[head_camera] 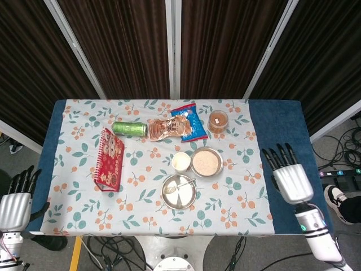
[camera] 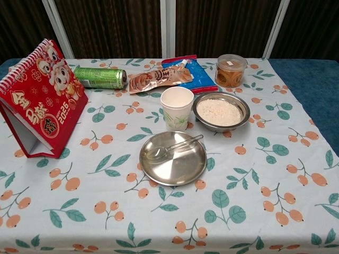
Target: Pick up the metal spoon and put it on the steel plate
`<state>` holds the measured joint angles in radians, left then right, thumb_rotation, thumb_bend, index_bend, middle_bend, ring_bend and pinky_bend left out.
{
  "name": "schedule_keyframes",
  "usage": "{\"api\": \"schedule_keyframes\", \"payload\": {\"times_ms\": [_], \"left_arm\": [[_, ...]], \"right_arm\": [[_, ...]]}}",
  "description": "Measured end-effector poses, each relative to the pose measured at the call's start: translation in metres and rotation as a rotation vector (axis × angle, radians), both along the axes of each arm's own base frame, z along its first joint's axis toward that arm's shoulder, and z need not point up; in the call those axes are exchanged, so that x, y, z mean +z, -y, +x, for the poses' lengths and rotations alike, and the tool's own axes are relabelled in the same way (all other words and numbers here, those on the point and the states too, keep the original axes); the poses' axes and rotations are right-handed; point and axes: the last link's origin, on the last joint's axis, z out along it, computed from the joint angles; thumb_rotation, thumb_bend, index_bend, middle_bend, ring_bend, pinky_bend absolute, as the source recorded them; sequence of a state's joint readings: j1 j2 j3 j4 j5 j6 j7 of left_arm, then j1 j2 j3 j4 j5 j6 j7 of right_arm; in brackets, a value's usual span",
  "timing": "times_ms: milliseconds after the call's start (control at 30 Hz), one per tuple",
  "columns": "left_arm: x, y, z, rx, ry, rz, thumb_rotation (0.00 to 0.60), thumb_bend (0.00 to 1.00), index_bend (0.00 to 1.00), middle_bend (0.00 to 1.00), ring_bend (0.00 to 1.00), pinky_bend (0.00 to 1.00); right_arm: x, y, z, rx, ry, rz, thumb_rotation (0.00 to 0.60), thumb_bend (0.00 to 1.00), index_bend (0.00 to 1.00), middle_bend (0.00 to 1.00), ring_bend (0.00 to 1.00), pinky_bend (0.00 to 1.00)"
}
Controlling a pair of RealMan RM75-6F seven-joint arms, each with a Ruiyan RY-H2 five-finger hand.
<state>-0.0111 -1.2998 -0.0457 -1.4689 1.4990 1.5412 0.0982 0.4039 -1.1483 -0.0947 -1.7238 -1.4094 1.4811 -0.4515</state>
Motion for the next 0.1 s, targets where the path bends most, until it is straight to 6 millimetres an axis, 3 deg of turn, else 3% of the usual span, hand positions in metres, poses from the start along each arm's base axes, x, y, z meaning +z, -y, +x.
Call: {"api": "schedule_keyframes", "payload": {"times_ms": [100], "left_arm": [[-0.001, -0.002, 0.004, -0.006, -0.004, -0.005, 0.6, 0.26, 0.13, 0.1, 0.05, 0.11]], "right_arm": [[0.014, -0.021, -0.02, -0.071, 0.105, -0.017, 0.6, 0.33, 0.0, 0.12, 0.0, 0.0]]}}
